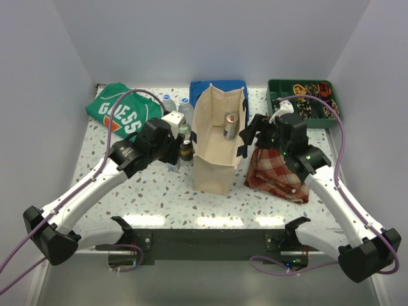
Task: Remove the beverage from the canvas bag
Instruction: Place the drink at the center of the board.
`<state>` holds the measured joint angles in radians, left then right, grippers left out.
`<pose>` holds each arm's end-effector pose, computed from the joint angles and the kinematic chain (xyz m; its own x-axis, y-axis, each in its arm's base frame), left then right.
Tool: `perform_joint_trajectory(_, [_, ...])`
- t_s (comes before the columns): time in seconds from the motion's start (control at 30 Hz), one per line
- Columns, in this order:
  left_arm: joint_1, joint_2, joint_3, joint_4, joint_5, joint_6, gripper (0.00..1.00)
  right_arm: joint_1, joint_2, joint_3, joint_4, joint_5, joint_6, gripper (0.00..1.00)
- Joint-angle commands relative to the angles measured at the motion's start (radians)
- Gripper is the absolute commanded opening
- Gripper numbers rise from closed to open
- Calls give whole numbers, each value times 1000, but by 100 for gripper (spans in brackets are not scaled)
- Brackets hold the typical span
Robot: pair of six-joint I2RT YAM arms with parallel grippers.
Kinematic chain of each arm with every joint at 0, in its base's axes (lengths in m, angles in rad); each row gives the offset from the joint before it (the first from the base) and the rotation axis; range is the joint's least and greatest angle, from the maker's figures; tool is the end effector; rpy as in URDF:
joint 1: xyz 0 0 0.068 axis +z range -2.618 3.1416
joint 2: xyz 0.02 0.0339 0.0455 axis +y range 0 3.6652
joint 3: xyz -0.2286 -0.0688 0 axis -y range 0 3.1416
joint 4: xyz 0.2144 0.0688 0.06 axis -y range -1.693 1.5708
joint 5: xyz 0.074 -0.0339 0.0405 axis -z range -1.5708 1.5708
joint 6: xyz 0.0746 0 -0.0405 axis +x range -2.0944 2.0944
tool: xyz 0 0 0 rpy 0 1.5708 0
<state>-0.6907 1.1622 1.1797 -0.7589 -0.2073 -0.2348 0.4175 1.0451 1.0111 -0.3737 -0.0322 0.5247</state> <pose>0.2032 -0.1480 0.2878 -0.6241 0.2204 -0.7496 0.3714 0.9277 -0.0364 0.2349 0.1068 0.3050 -0.5302 0.3125 -0.7881 -0.1926 0.8609 0.4709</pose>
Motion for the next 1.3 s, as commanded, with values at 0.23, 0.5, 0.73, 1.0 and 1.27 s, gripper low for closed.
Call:
perform_joint_trajectory(0.23, [-4,-44,-192,404,14,-61,0,-5,-28,4,5,31,-5,75])
perform_joint_trajectory(0.5, [-4,-35,-273,532,6,-80,0,-3,-25,4,1,51,-17,75])
perform_joint_trajectory(0.73, [-4,-12,-305,596,2,-78,0,-3,-25,4,-4,58,-22,76])
perform_joint_trajectory(1.0, [-4,40,-305,609,6,-78,0,-5,-22,6,-5,61,-29,77])
perform_joint_trajectory(1.27, [-4,106,-262,561,14,-80,0,-3,-14,4,-4,63,-31,78])
